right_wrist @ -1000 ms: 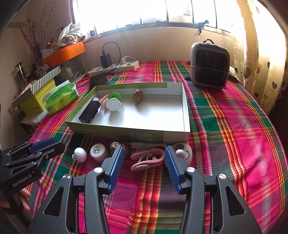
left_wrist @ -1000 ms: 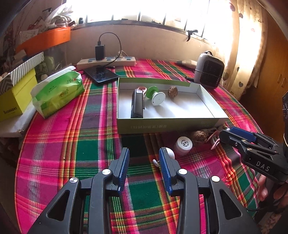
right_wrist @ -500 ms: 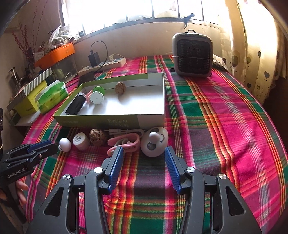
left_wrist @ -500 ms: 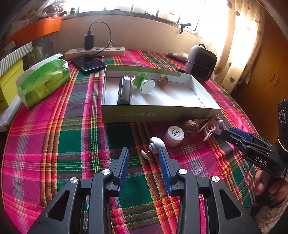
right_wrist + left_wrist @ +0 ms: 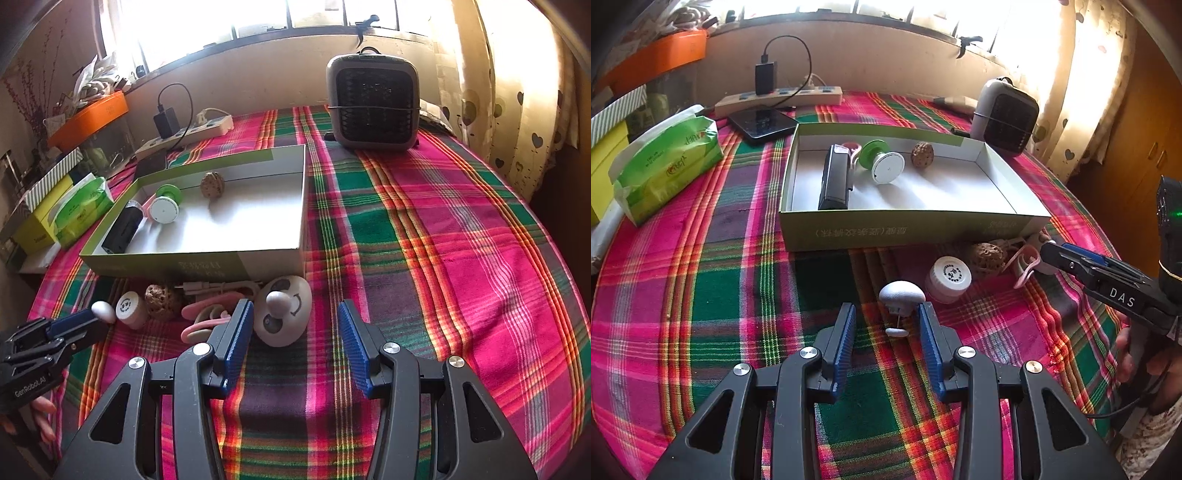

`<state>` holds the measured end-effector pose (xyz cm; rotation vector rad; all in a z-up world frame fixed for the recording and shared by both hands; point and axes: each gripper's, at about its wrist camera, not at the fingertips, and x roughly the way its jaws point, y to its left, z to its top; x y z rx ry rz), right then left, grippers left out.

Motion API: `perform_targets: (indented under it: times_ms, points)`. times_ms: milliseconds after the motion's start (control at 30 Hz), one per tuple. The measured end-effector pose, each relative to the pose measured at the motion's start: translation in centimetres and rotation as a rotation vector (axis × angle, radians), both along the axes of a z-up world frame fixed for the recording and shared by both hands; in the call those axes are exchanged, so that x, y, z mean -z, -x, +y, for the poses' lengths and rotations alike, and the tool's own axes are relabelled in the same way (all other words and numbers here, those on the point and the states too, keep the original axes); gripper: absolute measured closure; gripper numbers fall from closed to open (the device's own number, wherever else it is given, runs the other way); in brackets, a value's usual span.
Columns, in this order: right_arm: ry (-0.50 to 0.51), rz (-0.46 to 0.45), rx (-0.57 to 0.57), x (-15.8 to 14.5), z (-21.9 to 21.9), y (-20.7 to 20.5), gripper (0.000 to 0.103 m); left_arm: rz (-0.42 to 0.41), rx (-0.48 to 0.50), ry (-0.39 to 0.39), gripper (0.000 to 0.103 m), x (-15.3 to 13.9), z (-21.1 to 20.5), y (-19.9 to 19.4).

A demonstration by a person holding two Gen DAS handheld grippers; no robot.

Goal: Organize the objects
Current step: 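Move the left tool onto the small white egg while the right tool reaches the white panda-face ball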

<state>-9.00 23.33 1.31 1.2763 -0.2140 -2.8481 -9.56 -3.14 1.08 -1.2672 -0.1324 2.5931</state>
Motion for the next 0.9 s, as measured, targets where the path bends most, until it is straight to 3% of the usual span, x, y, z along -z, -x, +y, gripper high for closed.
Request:
perform_targets:
  times_ms: [733,900]
  points:
    - [0.006,-0.035,0.023,0.7,0.6,1.2,0.054,0.007,-0.009,0.043,0.070,0.1,0.7,0.9]
    - [0.015,-0.026,0.032,0.6,0.9,0.8,0.065,0.009,-0.015,0.043,0.070,0.1,0.8,0.9]
